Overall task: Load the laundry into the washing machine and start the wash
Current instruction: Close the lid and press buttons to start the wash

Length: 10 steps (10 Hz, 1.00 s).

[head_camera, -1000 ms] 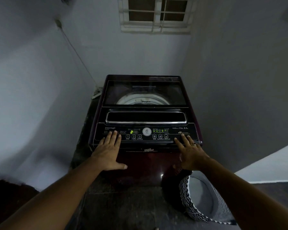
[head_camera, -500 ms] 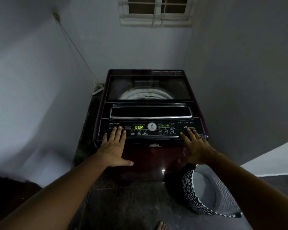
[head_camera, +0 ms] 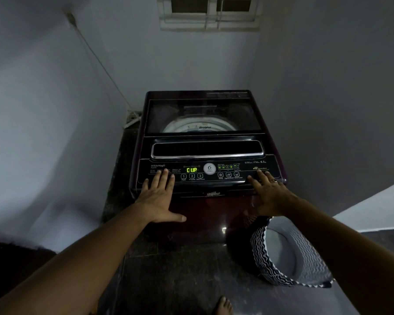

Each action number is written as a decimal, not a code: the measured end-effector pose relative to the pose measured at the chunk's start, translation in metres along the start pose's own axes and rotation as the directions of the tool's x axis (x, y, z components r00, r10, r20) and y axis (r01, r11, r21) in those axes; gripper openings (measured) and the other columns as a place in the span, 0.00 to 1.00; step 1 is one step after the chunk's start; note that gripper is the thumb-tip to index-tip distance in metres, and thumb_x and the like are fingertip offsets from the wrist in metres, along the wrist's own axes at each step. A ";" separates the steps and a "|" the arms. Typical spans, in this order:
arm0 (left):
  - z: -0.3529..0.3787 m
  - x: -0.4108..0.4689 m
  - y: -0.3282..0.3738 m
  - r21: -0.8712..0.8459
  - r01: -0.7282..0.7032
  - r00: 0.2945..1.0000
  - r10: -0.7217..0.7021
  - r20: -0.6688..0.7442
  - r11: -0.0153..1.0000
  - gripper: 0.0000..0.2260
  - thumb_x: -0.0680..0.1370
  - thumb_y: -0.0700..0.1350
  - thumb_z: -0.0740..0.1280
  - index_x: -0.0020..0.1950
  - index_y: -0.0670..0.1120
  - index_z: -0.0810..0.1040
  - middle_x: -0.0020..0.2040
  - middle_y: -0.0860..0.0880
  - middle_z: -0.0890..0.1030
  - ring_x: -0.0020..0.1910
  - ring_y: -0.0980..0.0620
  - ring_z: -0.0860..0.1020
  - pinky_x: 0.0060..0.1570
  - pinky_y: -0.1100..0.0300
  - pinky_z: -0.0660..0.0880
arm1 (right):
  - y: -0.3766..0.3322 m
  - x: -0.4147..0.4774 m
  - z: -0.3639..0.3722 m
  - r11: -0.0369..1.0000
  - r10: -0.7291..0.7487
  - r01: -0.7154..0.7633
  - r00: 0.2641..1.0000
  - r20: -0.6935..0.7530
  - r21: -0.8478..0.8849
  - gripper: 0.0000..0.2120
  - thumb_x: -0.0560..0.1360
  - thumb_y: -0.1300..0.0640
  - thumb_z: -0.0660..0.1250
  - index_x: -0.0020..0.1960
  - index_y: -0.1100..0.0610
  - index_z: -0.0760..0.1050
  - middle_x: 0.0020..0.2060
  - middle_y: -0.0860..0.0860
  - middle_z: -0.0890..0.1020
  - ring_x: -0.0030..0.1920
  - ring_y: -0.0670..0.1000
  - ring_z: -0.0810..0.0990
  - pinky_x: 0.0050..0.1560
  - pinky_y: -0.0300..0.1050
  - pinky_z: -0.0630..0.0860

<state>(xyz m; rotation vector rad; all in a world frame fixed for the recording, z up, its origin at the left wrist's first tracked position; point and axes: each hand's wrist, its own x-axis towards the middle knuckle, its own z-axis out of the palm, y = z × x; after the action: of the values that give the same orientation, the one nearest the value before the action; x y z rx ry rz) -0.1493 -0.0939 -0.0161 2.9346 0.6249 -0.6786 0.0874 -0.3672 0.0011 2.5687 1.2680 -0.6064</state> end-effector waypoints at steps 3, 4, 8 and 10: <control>-0.002 -0.001 -0.001 -0.003 0.000 1.000 0.000 0.001 1.000 0.65 0.60 0.82 0.61 0.80 0.46 0.33 0.79 0.42 0.30 0.79 0.42 0.32 0.77 0.37 0.44 | 0.000 -0.002 0.000 1.000 -0.012 0.012 1.000 -0.012 0.020 0.74 0.47 0.10 0.44 0.83 0.50 0.41 0.82 0.60 0.41 0.81 0.66 0.43 0.77 0.69 0.55; -0.004 0.000 -0.001 -0.005 -0.003 1.000 0.003 0.000 1.000 0.64 0.61 0.82 0.61 0.80 0.46 0.34 0.79 0.43 0.31 0.79 0.42 0.33 0.77 0.37 0.44 | -0.001 -0.005 -0.001 1.000 -0.022 0.022 0.999 -0.025 0.021 0.70 0.51 0.12 0.49 0.83 0.51 0.42 0.82 0.60 0.42 0.81 0.66 0.43 0.76 0.69 0.56; -0.007 0.000 0.009 0.016 0.035 0.999 -0.035 0.008 0.999 0.66 0.60 0.82 0.62 0.81 0.44 0.36 0.79 0.41 0.32 0.79 0.40 0.34 0.76 0.35 0.49 | 0.006 -0.007 0.000 0.995 -0.072 0.078 0.991 -0.111 0.055 0.63 0.59 0.15 0.57 0.82 0.51 0.51 0.81 0.59 0.52 0.80 0.65 0.47 0.75 0.69 0.60; -0.003 0.002 0.009 0.036 0.043 0.999 -0.043 0.011 0.998 0.67 0.59 0.83 0.60 0.80 0.44 0.34 0.79 0.41 0.30 0.79 0.40 0.33 0.76 0.35 0.48 | 0.012 -0.003 0.007 0.994 -0.082 0.090 0.988 -0.135 0.056 0.67 0.54 0.11 0.47 0.82 0.52 0.53 0.80 0.60 0.53 0.80 0.65 0.48 0.74 0.69 0.62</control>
<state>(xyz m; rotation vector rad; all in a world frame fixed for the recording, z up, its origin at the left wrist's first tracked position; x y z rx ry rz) -0.1427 -0.1009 -0.0144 2.9553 0.6839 -0.7188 0.0934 -0.3792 -0.0041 2.6555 1.4300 -0.5064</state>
